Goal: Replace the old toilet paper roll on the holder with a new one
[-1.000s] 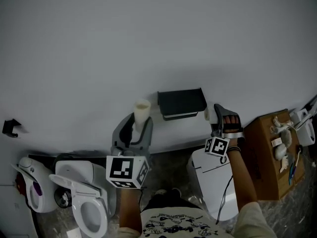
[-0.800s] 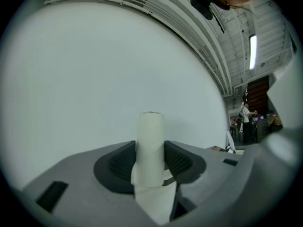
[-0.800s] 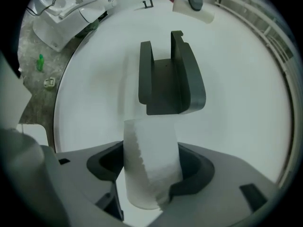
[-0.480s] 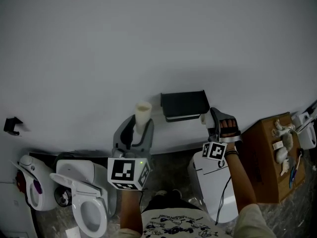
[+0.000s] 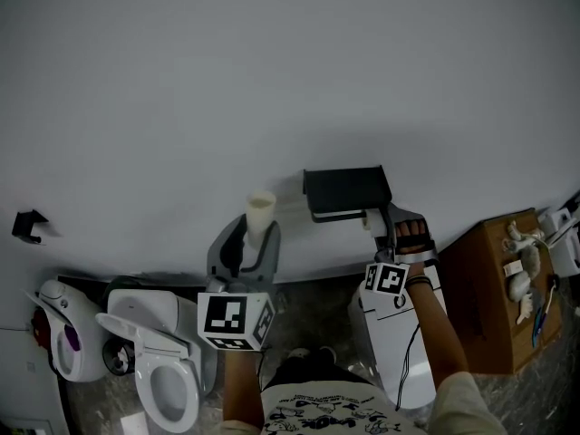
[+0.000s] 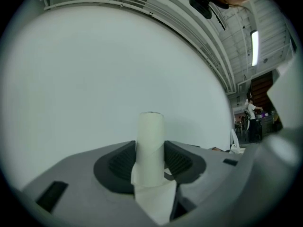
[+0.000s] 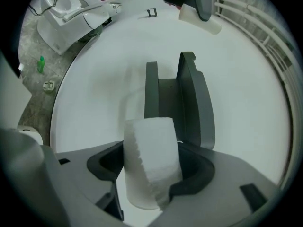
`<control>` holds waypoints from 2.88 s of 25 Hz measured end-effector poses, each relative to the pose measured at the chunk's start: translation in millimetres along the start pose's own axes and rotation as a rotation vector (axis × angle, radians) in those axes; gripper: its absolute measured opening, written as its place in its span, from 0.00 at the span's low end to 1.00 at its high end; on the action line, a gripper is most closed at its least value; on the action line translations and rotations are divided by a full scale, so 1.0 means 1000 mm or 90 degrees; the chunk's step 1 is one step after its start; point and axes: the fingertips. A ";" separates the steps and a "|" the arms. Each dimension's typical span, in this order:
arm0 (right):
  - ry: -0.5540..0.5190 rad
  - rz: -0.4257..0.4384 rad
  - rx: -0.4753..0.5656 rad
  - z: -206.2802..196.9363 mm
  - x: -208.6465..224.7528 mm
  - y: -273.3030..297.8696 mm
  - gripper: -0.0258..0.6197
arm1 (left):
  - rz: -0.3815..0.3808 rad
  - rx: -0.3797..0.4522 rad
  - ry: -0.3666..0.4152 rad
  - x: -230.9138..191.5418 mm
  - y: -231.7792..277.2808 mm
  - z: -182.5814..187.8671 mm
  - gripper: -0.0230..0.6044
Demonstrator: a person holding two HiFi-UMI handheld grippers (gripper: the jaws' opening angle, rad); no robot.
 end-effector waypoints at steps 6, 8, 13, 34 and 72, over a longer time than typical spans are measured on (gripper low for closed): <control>-0.014 -0.015 0.016 0.021 0.000 0.001 0.51 | 0.010 -0.003 0.004 -0.006 -0.009 0.001 0.34; -0.015 -0.020 0.023 0.029 0.001 0.002 0.51 | 0.014 -0.004 0.005 -0.008 -0.013 0.001 0.34; -0.007 -0.034 0.039 0.053 0.004 0.005 0.51 | 0.019 -0.007 0.006 -0.018 -0.021 0.001 0.34; 0.043 -0.032 0.049 0.087 0.005 0.006 0.51 | 0.017 -0.010 0.011 -0.023 -0.028 0.003 0.34; 0.943 -0.294 0.154 0.032 0.143 -0.143 0.11 | -0.036 0.036 -0.011 0.015 -0.007 0.018 0.34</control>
Point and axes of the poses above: the fingertips, and each gripper's own axes: y forward along the fingers, x to its right, z out of its top, and after that the axes turned 9 degrees about x, right-handed
